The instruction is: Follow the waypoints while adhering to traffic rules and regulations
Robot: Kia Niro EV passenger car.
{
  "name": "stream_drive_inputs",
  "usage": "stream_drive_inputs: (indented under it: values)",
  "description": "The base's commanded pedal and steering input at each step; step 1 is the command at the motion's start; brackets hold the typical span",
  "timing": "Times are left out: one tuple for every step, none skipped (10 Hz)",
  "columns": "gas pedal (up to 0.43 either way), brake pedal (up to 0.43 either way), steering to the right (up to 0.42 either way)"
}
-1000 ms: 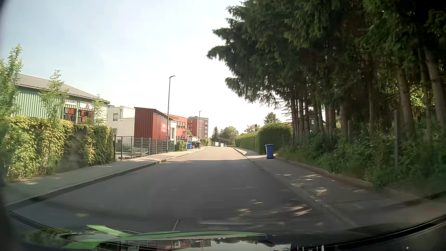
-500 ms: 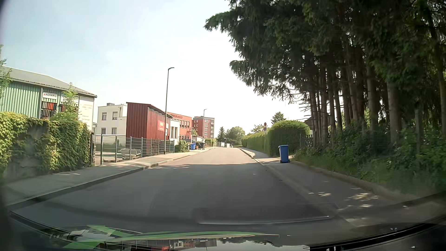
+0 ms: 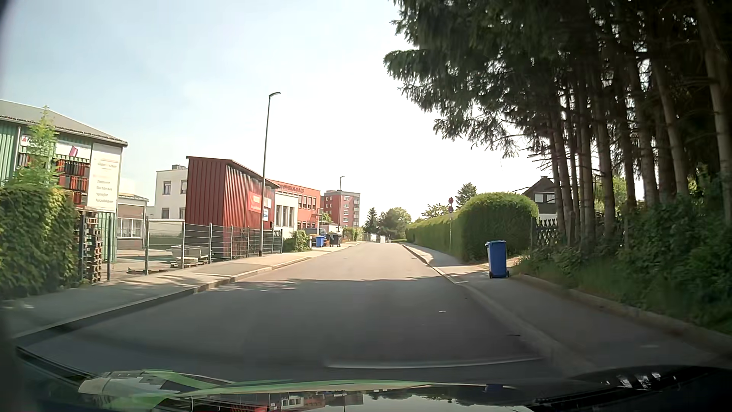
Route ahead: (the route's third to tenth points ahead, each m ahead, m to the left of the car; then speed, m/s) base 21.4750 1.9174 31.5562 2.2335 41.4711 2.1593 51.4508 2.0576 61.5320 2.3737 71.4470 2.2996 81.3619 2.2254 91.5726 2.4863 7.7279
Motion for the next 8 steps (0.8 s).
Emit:
stream_drive_inputs:
  values:
    - [0.150, 0.000, -0.013]
    - [0.138, 0.000, -0.011]
    - [0.138, 0.000, -0.011]
    - [0.138, 0.000, -0.011]
    - [0.138, 0.000, -0.011]
    - [0.138, 0.000, -0.011]
    - [0.138, 0.000, -0.010]
    - [0.138, 0.000, -0.010]
